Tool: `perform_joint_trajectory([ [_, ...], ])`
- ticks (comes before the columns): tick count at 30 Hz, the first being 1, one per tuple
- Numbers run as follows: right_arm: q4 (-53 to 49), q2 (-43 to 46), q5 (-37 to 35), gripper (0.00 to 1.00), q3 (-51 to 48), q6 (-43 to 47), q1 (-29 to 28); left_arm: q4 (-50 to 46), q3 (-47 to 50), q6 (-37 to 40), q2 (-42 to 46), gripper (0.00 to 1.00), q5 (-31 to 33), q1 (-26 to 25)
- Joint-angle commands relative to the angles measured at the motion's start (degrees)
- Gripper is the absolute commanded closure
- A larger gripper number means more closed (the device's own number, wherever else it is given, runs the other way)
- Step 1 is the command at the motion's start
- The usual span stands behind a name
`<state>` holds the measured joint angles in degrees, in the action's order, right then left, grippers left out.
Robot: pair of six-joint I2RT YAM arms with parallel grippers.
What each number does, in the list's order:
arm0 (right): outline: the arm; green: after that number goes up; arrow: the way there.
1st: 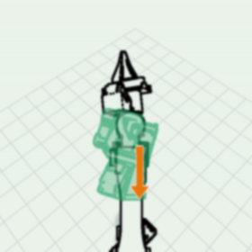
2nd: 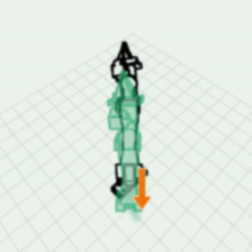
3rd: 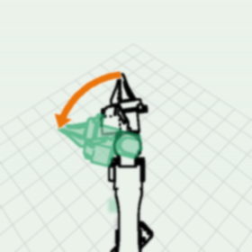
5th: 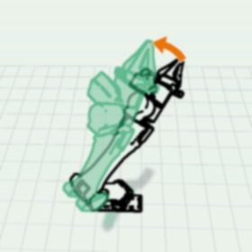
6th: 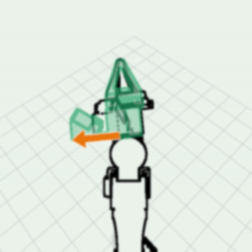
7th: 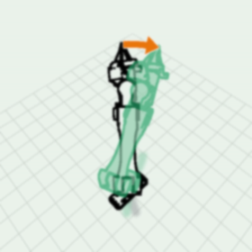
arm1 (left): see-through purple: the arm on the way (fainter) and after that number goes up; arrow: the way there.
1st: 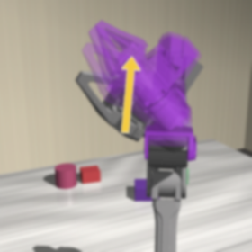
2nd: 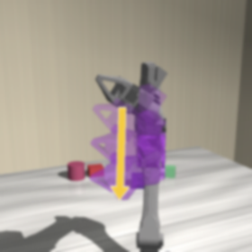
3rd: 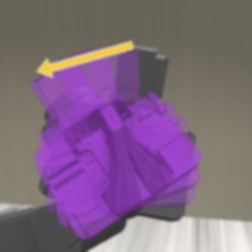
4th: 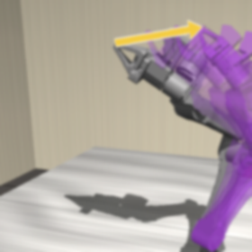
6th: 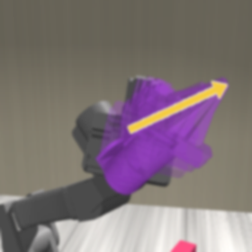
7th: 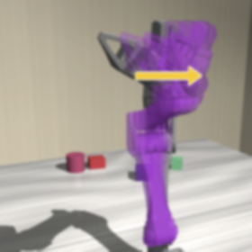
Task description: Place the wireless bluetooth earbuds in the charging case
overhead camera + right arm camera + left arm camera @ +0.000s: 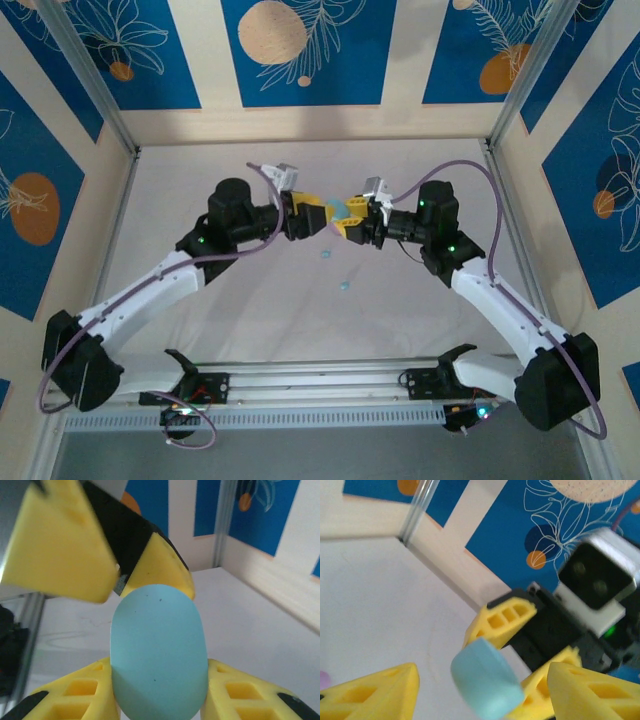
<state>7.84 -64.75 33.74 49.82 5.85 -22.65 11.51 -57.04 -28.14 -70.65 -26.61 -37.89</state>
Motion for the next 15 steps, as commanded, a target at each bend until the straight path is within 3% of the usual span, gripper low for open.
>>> perform_joint_trajectory([
  [1,-6.2,-1.5,10.1,0.68,4.0,-1.9,0.9,7.8,5.4,14.4,4.1,0.32,-0.5,0.2],
  [4,-8.8,-2.6,13.9,0.68,5.7,0.7,0.6,12.2,9.7,22.4,6.6,0.33,-4.7,0.1],
  [8,-13.2,-3.8,17.0,0.68,8.1,5.3,0.0,4.9,7.6,27.9,6.5,0.33,-8.5,0.2],
  [15,-17.1,-5.1,18.5,0.68,10.3,11.0,-1.1,7.0,6.6,26.1,4.6,0.42,-12.1,0.1],
])
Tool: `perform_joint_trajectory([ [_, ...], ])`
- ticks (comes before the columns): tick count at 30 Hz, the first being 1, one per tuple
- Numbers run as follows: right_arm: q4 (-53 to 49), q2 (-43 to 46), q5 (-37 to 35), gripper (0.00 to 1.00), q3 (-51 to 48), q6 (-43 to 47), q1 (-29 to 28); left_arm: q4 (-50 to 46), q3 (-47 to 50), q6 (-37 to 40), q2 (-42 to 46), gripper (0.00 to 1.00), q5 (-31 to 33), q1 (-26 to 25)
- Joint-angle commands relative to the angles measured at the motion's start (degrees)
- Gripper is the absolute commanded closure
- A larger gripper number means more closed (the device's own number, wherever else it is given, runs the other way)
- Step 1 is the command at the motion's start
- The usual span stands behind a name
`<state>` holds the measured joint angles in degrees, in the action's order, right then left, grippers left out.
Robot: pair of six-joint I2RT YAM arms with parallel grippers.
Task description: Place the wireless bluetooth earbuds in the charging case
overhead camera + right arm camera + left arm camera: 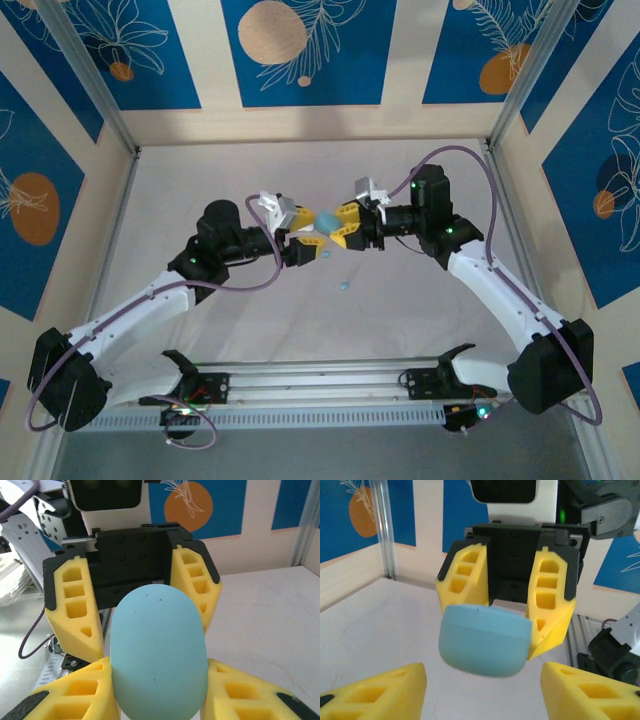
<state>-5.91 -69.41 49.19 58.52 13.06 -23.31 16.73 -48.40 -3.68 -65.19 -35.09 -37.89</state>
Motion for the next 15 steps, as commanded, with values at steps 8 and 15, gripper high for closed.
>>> perform_joint_trajectory([
  [8,-7.7,-1.3,2.6,0.68,3.5,8.5,-1.1,0.3,-2.9,1.8,-1.2,0.50,-4.7,0.1],
  [15,-11.5,-2.3,3.2,0.68,5.3,11.8,-1.4,-0.6,-3.7,1.8,-1.7,0.58,-5.8,0.1],
])
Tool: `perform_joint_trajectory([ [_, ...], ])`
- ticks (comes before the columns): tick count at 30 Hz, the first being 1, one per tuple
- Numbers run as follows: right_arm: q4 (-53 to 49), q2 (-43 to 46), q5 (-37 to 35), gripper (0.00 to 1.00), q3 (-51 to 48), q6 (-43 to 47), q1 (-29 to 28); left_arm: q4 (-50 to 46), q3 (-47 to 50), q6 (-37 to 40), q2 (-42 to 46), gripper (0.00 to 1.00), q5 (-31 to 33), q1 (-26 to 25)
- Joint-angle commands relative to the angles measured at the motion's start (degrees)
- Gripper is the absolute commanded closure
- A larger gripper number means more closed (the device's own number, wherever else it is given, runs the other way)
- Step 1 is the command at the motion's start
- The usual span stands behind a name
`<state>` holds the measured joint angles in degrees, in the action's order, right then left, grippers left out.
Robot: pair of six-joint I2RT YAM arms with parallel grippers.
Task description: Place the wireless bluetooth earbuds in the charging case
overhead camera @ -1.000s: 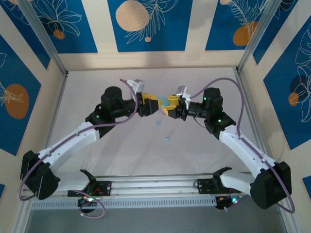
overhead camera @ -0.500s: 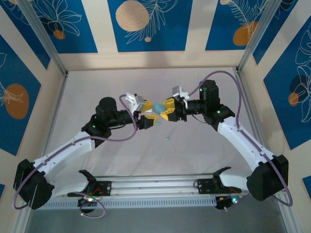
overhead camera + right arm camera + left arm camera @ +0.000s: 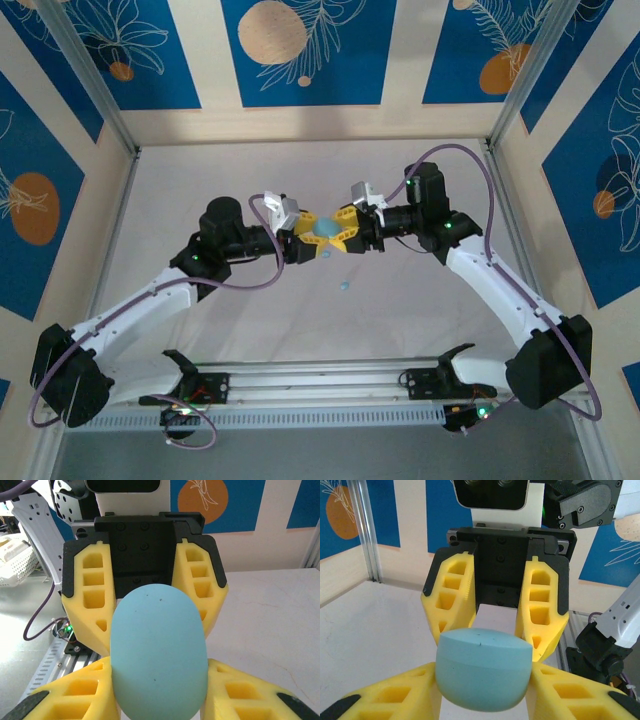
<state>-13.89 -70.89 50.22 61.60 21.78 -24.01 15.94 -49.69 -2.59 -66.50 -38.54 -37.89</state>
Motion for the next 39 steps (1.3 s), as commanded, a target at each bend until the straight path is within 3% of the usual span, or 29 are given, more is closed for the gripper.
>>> perform_joint_trajectory([
  [1,-3.7,-0.8,2.3,0.68,2.4,3.4,-0.7,0.1,-2.6,0.7,-0.5,0.59,-2.6,0.0],
  [10,-4.3,-1.0,1.9,0.67,3.9,1.8,-0.1,-2.3,-3.2,2.4,-1.5,0.73,-4.6,0.0],
  [17,-2.2,-1.3,4.0,0.67,4.5,-5.0,2.1,1.8,-1.2,1.4,-1.3,0.76,-4.4,0.0],
  [27,-15.2,-2.5,-3.0,0.68,9.3,6.6,-2.0,-3.1,-3.9,3.7,-1.4,0.51,-5.3,0.0],
  [39,-21.5,-4.3,-4.2,0.69,13.8,12.9,-3.6,-8.3,-5.7,6.0,-1.4,0.55,-6.2,-0.1],
])
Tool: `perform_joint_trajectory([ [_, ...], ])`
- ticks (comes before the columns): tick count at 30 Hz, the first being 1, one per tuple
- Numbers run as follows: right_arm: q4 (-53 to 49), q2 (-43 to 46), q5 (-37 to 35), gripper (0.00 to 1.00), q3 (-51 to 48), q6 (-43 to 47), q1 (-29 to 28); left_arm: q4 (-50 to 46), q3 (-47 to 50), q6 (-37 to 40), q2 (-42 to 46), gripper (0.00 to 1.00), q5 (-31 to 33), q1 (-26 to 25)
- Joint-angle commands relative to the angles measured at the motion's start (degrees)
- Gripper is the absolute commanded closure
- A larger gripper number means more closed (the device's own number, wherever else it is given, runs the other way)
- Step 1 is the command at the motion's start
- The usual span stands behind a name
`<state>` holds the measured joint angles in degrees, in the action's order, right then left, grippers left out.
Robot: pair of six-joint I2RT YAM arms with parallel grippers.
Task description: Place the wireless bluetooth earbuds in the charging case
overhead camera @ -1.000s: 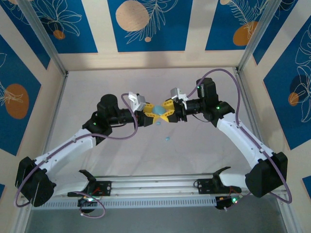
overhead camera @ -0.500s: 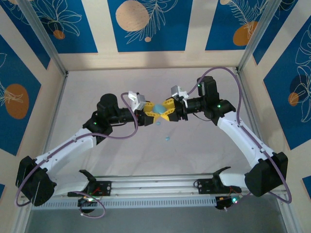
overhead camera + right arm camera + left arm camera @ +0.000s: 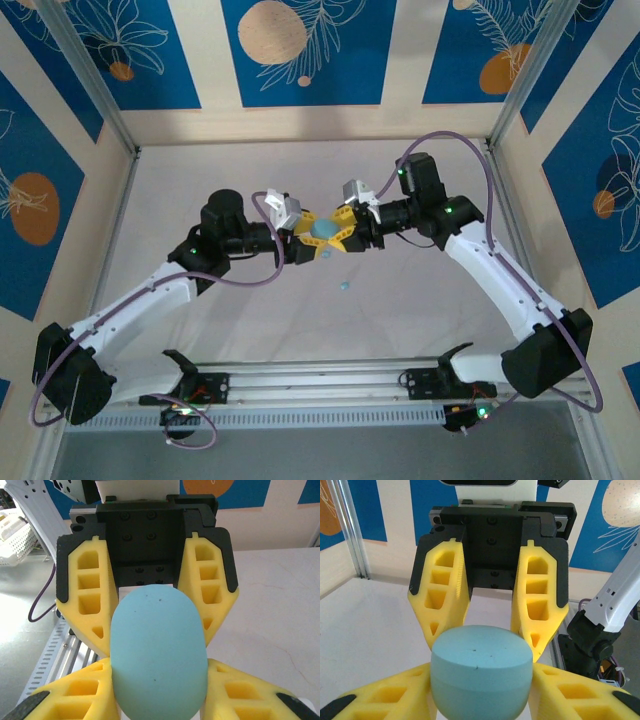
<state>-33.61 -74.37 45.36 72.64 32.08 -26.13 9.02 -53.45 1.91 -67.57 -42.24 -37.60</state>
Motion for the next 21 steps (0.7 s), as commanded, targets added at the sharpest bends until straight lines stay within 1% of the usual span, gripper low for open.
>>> perform_joint_trajectory([
  [1,-1.8,-0.9,0.7,0.69,3.0,2.6,-1.6,-1.7,-2.0,1.7,-0.5,0.56,-2.6,-0.4],
  [3,-1.8,-1.0,0.7,0.69,3.3,2.8,-1.7,-2.7,-2.4,2.2,-0.7,0.58,-2.8,-0.4],
  [7,-1.9,-0.9,1.1,0.68,3.8,2.6,-1.2,-3.8,-2.3,3.4,-0.5,0.68,-2.6,-0.4],
  [12,0.0,-1.3,6.6,0.66,4.3,-3.0,2.4,-1.5,-0.2,3.7,0.7,0.75,-1.8,-0.4],
  [16,1.4,-1.7,9.9,0.63,4.2,-7.0,4.0,1.6,1.1,2.9,1.1,0.75,-2.1,-0.4],
  [21,2.6,-2.2,10.7,0.59,3.8,-10.5,5.0,5.4,2.3,1.7,1.1,0.75,-2.7,-0.4],
])
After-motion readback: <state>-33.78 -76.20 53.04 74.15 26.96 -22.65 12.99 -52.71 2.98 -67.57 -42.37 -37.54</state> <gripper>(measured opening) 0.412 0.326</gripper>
